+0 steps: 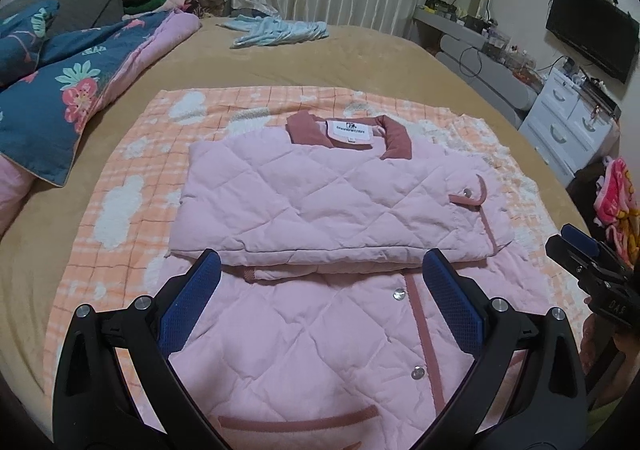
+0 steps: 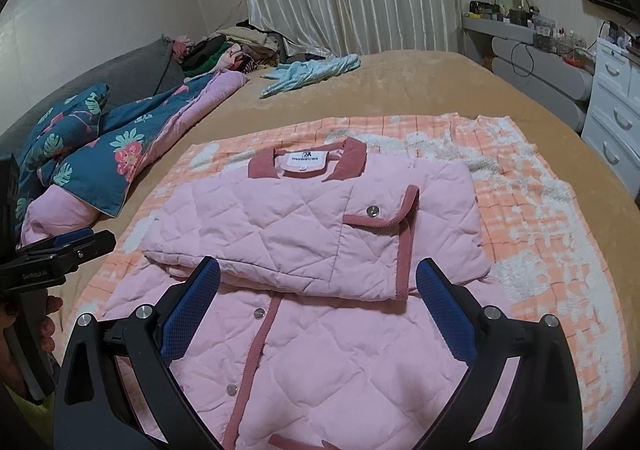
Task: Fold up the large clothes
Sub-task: 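Move both tools back over the jacket toward its hem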
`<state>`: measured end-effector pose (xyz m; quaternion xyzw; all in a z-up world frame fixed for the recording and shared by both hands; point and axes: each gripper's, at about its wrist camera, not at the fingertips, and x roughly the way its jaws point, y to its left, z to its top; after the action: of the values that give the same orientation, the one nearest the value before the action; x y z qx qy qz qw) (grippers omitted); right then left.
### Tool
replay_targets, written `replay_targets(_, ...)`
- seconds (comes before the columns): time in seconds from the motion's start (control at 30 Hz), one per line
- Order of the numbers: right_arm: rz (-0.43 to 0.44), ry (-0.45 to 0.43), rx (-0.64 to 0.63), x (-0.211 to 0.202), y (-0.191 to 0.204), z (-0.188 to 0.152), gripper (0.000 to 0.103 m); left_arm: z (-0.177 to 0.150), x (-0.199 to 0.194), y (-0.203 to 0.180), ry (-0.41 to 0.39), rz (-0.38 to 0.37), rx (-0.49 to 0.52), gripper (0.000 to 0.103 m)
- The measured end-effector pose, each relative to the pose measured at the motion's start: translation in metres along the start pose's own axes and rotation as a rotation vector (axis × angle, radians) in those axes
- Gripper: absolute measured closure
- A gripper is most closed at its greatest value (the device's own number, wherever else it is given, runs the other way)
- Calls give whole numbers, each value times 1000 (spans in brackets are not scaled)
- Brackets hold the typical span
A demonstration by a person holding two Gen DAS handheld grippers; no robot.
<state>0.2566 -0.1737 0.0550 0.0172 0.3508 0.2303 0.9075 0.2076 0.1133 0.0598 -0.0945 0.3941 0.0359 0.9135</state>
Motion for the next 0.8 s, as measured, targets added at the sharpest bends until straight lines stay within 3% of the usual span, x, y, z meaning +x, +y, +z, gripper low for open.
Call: replay_targets(0.8, -45, -85, -33, -71, 15, 2, 4, -7, -65, 6, -80, -23, -13, 8)
